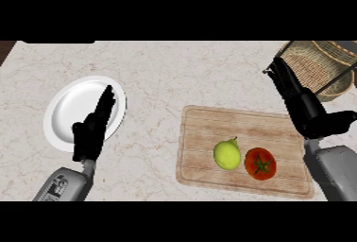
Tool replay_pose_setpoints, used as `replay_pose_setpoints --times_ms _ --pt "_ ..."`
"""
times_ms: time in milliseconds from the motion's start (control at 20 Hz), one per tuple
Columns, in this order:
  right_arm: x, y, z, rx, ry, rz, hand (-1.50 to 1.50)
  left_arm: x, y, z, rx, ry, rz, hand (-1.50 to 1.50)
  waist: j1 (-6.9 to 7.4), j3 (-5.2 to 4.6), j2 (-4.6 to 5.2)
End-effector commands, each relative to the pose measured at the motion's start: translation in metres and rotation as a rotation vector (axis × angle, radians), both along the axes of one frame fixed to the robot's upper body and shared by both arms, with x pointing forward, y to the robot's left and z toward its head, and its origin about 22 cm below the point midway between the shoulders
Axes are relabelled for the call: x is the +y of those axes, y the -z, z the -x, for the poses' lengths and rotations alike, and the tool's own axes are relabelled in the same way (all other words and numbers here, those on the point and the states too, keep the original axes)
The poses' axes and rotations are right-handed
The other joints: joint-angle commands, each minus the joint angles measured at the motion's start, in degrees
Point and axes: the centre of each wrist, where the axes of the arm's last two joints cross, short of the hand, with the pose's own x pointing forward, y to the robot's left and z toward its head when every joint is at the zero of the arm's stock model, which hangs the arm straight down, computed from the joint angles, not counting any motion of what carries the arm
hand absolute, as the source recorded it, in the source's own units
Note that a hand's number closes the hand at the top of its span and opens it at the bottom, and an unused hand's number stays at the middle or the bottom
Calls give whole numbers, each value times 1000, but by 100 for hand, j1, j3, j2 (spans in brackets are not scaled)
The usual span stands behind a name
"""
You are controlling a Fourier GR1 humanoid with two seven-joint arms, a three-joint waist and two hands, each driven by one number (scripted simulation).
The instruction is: Pick the pear from the cutting board and place it in the tiered basket
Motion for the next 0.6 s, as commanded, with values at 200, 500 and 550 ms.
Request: replay_pose_setpoints --times_ms 200,500,550 --pt "-65 26 25 131 383 -497 150 14 -13 5 -125 -60 -37 0 -186 25 -332" --pt "-26 84 51 405 407 -958 -150 2 -21 0 -134 -47 -5 0 -224 38 -326" --pt "-25 76 51 375 336 -980 -150 9 -22 -2 -117 -54 -8 0 -191 23 -311"
